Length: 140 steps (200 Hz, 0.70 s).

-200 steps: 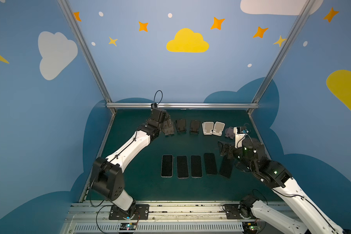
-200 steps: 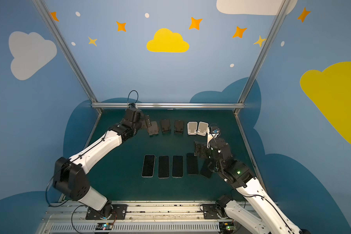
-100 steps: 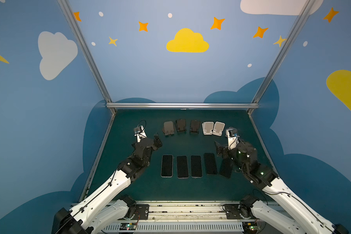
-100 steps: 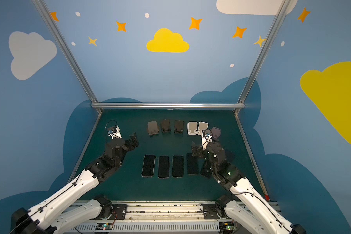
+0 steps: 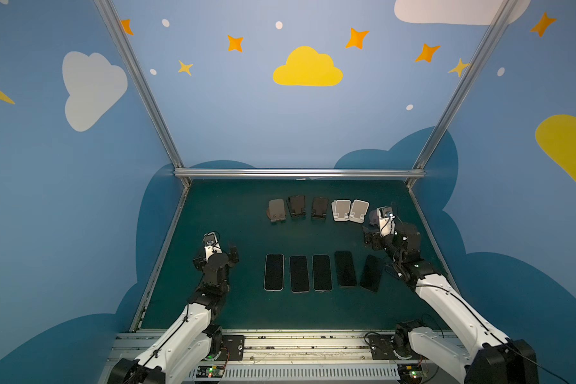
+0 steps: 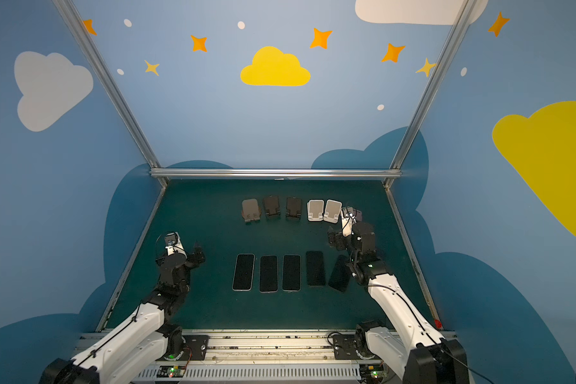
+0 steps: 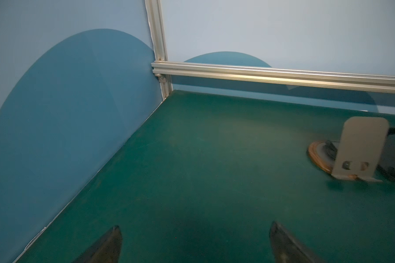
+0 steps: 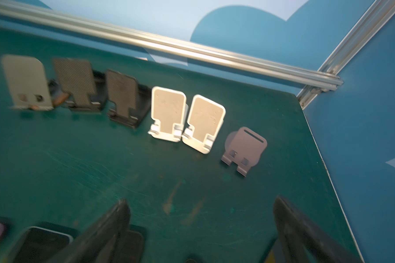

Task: Remove the phone from the phone stand
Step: Reset both arms

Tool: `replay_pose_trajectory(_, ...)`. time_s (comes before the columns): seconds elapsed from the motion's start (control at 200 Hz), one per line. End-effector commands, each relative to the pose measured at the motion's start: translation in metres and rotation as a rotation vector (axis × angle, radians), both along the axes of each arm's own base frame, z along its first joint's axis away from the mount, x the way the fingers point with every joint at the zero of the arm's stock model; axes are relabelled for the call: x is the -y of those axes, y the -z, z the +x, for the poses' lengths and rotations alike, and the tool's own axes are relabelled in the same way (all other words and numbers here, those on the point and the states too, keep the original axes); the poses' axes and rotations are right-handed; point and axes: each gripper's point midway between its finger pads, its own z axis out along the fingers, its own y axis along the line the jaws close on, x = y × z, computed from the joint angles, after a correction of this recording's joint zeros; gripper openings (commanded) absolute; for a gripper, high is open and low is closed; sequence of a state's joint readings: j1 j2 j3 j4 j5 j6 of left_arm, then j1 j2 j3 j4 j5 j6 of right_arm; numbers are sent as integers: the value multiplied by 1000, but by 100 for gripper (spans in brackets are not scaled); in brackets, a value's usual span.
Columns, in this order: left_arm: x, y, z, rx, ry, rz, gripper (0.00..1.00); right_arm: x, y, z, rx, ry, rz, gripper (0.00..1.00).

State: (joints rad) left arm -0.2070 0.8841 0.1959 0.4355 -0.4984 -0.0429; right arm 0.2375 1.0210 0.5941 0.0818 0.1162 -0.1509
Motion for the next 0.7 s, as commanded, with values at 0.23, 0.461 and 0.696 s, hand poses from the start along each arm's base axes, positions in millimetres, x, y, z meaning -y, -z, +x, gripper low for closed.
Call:
replay_pose_trajectory(0.23,-8,20,66,-32,98,-132,100,19,51,9,-137,16,80,98)
replay_pose_trajectory(0.461,-2,52,89,-74,160,-188,100,41,88,19,-27,128,209,98)
replay_pose_trajectory(0.696,5,55,93,-139,211,-161,100,74,102,41,-143,329,252,98)
